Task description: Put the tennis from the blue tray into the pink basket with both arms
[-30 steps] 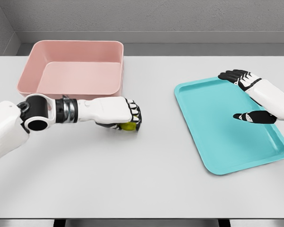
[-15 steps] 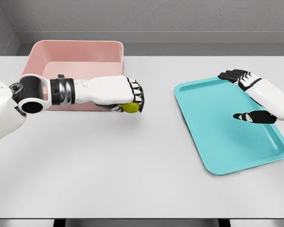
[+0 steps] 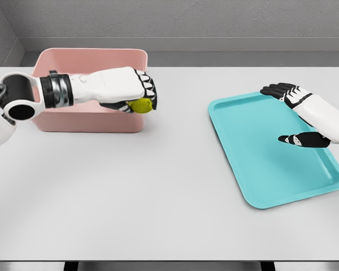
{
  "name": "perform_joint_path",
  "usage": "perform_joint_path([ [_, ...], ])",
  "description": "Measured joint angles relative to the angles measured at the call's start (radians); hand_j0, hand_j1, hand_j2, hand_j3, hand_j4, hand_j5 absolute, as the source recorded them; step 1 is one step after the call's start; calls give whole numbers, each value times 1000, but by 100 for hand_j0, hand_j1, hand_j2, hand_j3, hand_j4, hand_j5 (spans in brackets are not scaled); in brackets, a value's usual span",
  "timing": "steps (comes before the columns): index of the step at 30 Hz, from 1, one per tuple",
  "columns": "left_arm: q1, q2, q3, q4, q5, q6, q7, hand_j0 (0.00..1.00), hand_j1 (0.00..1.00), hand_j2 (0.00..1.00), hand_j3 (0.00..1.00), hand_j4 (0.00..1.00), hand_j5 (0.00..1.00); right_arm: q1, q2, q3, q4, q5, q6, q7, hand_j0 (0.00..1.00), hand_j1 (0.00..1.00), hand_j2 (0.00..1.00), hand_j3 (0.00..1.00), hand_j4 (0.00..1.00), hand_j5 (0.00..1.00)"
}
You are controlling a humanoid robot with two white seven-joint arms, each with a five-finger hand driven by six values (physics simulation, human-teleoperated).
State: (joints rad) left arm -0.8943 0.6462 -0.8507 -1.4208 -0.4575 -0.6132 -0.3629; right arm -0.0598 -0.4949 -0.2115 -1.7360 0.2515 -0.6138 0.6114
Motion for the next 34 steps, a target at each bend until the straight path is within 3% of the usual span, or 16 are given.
perform_joint_path([
  [6, 3, 22, 48, 56, 5, 0, 0, 54, 54, 54, 54, 54, 54, 0, 0, 0, 0, 0, 0, 0, 100, 100, 100, 100, 100, 100],
  [13, -2, 46, 95, 212, 20, 0, 1, 57, 57, 57, 57, 57, 57, 0, 0, 0, 0, 0, 0, 0, 100, 100, 100, 100, 100, 100],
  [14, -8, 47, 98, 236, 21, 0, 2, 64, 64, 64, 64, 64, 64, 0, 0, 0, 0, 0, 0, 0, 100, 100, 100, 100, 100, 100],
  [16, -20, 48, 103, 284, 22, 0, 6, 96, 96, 96, 96, 96, 96, 0, 0, 0, 0, 0, 0, 0, 100, 100, 100, 100, 100, 100],
  [17, -18, 47, 106, 305, 28, 0, 8, 100, 100, 100, 100, 100, 100, 0, 0, 0, 0, 0, 0, 0, 100, 100, 100, 100, 100, 100],
  [24, -5, 53, 116, 350, 93, 0, 12, 100, 100, 100, 100, 100, 100, 0, 0, 0, 0, 0, 0, 0, 100, 100, 100, 100, 100, 100],
  [27, 18, 94, 120, 358, 140, 0, 13, 100, 100, 100, 100, 100, 100, 0, 0, 0, 0, 0, 0, 0, 100, 100, 100, 100, 100, 100],
  [30, 81, 136, 148, 361, 159, 0, 12, 100, 100, 100, 100, 100, 100, 0, 0, 0, 1, 0, 0, 0, 100, 100, 100, 100, 100, 100],
  [34, 83, 159, 182, 362, 171, 0, 13, 100, 100, 100, 100, 100, 100, 0, 0, 0, 1, 0, 0, 0, 100, 100, 100, 100, 100, 100],
])
